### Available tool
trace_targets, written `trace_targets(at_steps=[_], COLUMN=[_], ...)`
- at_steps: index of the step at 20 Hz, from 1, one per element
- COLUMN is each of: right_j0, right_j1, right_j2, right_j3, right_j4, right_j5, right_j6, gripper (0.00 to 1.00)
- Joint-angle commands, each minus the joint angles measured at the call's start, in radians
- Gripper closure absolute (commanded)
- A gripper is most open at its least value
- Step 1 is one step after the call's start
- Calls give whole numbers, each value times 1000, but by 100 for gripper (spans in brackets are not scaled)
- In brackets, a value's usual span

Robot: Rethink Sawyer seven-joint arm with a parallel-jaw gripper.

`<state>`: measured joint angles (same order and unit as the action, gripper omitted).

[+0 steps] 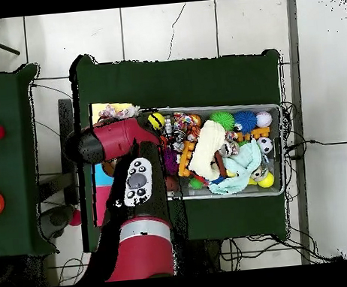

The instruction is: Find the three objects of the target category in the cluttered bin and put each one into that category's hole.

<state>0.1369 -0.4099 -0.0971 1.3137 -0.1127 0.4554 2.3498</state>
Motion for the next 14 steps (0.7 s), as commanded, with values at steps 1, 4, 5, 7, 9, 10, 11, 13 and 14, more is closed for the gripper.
trace_targets(at_steps=[1, 4, 5, 7, 9, 10, 11, 13, 14], right_j0=[-63, -78, -86, -103, -112, -117, -121, -128, -132], right_j1=[2, -35, -57, -98, -127, -136, -143, -158, -165], right_j2=[149, 174, 189, 217, 239, 249, 256, 272, 279], right_j3=[47, 56, 64, 71, 54, 44, 35, 25, 24], right_j4=[-126, -124, -114, -85, -71, -67, -64, -65, -66], right_j5=[91, 190, 234, 319, 415, 456, 486, 524, 537], right_j6=[-269, -281, -285, -274, -283, -285, -285, -287, -284], gripper=[100, 100, 100, 100, 100, 100, 100, 100, 100])
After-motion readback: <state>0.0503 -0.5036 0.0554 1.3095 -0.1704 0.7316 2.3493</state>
